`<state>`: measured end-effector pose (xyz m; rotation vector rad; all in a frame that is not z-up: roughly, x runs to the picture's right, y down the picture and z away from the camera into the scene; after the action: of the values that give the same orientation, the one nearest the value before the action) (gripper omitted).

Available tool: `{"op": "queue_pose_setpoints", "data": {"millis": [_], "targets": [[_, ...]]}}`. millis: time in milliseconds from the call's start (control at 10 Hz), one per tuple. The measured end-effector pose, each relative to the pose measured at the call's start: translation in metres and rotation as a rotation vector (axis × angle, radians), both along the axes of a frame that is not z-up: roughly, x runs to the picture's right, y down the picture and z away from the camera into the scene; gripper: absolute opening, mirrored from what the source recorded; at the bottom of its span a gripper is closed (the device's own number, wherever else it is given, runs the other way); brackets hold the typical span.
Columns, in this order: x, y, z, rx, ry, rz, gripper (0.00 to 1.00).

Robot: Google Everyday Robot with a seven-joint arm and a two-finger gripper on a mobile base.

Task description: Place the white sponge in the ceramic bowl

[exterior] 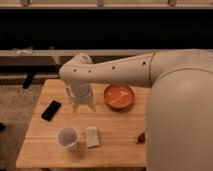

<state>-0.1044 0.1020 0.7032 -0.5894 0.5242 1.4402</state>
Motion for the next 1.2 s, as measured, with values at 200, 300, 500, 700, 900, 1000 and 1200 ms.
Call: {"op": "queue_pose_setpoints", "data": {"millis": [200,300,500,700,900,1000,1200], "targets": [[0.0,0.0,0.0,0.0,0.0,0.0,0.65],[0.0,0.0,0.0,0.0,0.0,0.0,0.65],[0.0,0.0,0.0,0.0,0.0,0.0,0.65],[0.0,0.0,0.0,0.0,0.0,0.0,0.65],[0.0,0.0,0.0,-0.001,0.0,-0.001,0.65],[0.003,0.004,0.0,-0.006,-0.013,-0.017,0.65],[0.015,0.019,0.004,-0.013,-0.048,-0.057,0.65]]}}
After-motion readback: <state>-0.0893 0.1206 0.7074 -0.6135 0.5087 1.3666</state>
